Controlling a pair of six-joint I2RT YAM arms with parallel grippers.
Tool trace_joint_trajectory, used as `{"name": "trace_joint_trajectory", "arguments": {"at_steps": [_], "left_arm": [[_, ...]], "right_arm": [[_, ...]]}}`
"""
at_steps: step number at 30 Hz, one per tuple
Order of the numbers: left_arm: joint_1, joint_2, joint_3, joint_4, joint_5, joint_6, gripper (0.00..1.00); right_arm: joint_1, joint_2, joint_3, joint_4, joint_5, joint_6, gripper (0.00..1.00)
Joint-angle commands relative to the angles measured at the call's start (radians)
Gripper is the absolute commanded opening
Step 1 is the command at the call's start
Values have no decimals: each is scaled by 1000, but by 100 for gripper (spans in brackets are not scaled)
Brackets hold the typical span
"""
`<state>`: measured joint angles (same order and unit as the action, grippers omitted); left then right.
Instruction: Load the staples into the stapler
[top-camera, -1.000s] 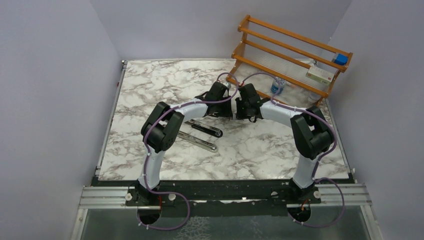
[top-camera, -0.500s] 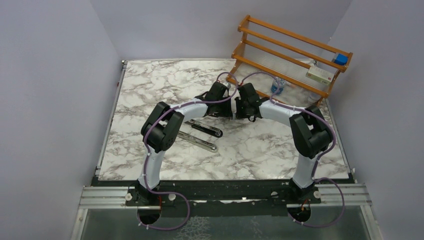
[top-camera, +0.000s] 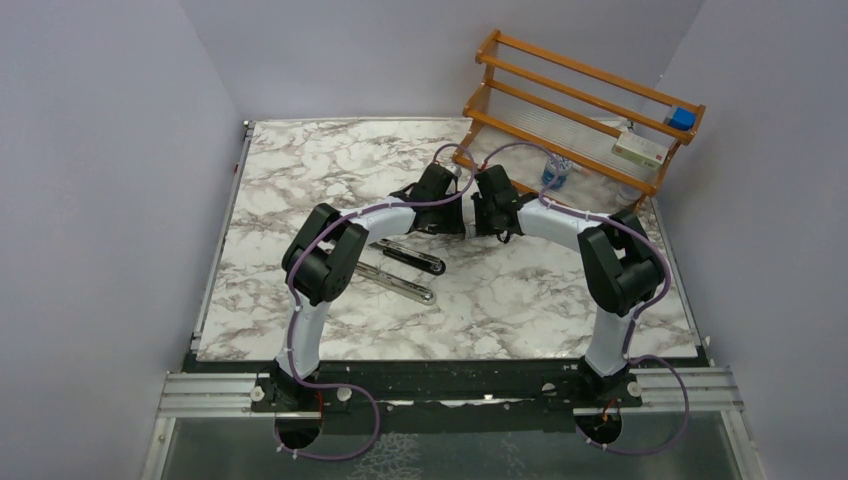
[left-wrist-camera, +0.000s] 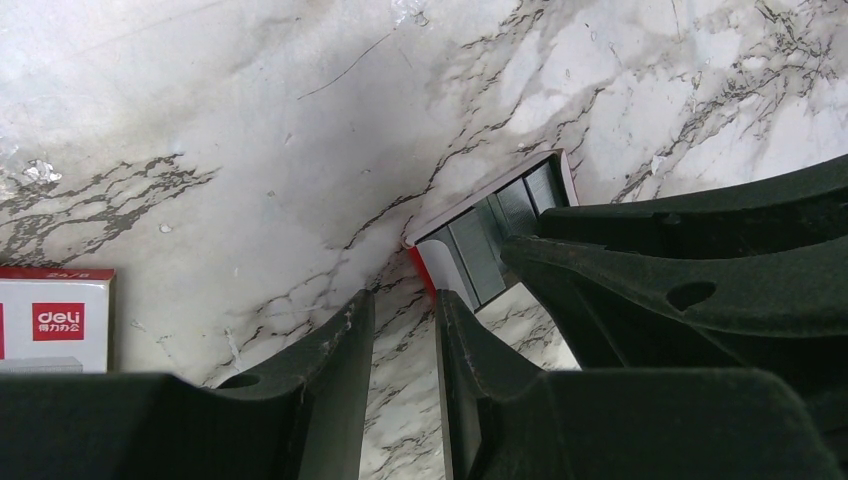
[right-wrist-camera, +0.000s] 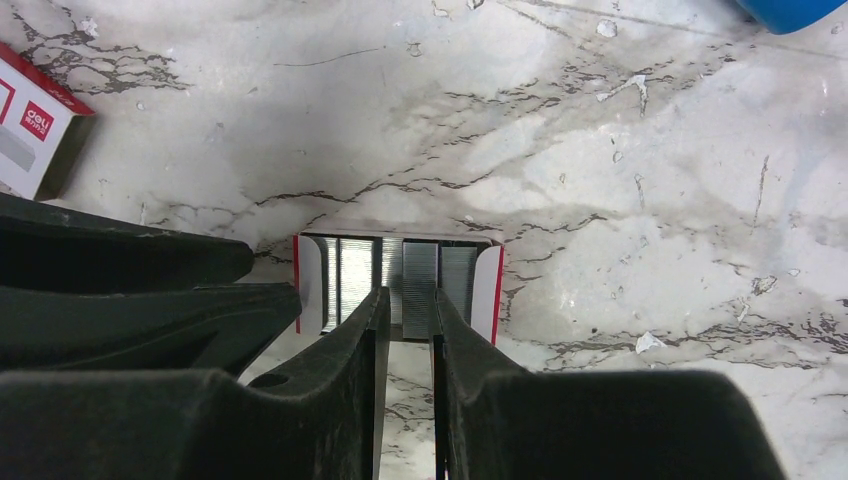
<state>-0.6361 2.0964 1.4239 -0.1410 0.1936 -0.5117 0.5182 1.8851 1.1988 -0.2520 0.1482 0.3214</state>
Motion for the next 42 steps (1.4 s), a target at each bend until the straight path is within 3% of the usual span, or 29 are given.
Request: {"name": "trace_joint_trajectory", "arguments": {"at_steps": [1, 7, 14, 21, 25, 42], "left_arm": [[-8, -21, -14, -25, 13, 11, 32], [-8, -24, -14, -26, 9, 15, 32], [-8, -25, -13, -26, 9, 12, 32], [-8, -54, -25, -7, 17, -7, 45], [-10, -48, -28, -1, 22, -17, 47], [-13, -13, -48, 24, 42, -51, 29]], "right_arm": [[9, 23, 4, -55, 22, -17, 24], [9, 17, -3, -33, -71, -42, 20], [9, -1, -17, -23, -76, -63, 18], [9, -2, -16, -25, -96, -79, 18], [9, -10, -21, -20, -107, -76, 18], [9, -14, -40, 7, -145, -55, 18]]}}
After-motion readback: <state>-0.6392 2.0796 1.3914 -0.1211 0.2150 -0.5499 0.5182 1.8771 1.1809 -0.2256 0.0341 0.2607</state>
